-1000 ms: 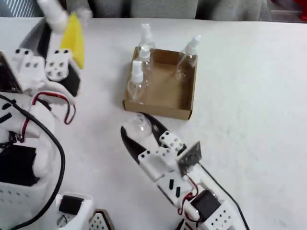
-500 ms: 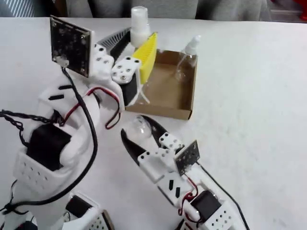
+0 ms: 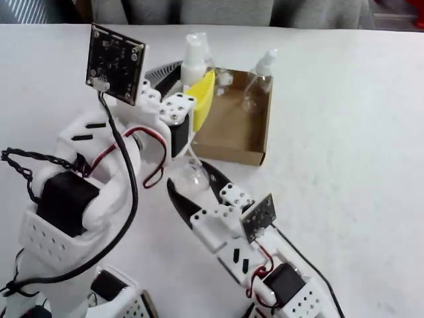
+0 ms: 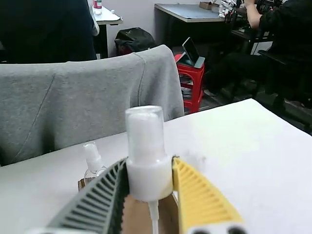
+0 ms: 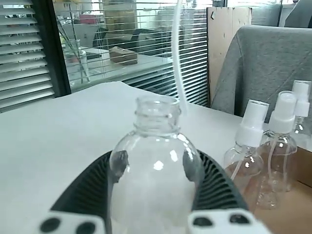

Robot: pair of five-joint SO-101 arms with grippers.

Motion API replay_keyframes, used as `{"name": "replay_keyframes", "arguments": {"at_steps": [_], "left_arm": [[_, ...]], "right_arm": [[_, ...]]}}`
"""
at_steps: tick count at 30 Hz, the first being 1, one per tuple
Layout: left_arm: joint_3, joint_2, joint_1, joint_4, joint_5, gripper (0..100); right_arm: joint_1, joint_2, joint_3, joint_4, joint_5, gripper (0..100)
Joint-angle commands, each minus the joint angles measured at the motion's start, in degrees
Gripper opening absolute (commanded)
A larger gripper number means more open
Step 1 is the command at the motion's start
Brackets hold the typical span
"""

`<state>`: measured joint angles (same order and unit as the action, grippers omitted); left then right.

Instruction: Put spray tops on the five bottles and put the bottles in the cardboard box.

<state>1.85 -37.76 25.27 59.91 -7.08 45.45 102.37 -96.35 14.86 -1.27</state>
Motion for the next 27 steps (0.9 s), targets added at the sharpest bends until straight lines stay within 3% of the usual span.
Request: {"name": "replay_keyframes", "arguments": {"at_steps": [1,27], "left_arm": [[-3.25,0.04,0.22,0.18,0.62,2],[8.97,-5.23,0.22,-0.26,0.70,2]], "right_arm": [[-0.13,0.92,-0.53,1.45,-0.44,1.6],[-0.13,0.92,-0.53,2.15,-0.44,1.6]]}}
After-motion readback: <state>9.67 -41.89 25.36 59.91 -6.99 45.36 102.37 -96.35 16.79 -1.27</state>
